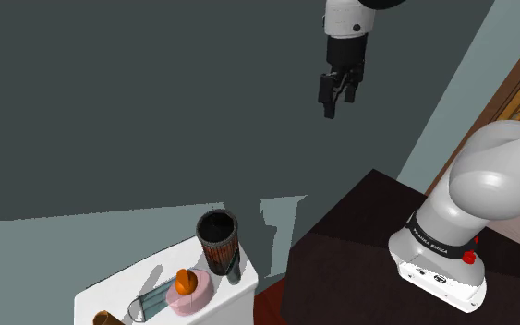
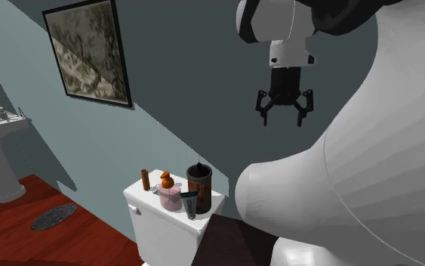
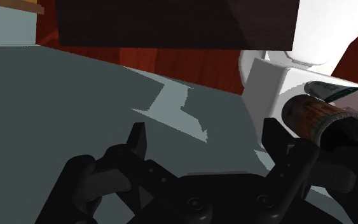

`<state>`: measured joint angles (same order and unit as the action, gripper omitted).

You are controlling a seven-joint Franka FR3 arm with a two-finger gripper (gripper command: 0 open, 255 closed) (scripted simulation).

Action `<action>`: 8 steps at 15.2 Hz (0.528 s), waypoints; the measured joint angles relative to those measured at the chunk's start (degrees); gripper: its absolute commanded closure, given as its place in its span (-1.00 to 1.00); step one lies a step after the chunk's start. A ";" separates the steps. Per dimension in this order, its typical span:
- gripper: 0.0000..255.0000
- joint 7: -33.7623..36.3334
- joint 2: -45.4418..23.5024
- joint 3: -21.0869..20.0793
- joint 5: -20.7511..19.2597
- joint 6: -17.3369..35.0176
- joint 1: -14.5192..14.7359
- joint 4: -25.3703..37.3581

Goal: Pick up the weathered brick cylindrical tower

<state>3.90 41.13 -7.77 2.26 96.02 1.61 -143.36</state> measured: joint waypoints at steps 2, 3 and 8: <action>-1.00 4.30 -1.09 -2.44 2.39 2.43 0.53 -1.47; -1.00 6.21 -2.11 -3.47 3.36 3.88 0.62 -1.91; -1.00 16.48 -8.39 -9.36 8.24 10.58 1.39 -2.10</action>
<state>20.38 32.74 -17.13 10.51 106.60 3.00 -145.46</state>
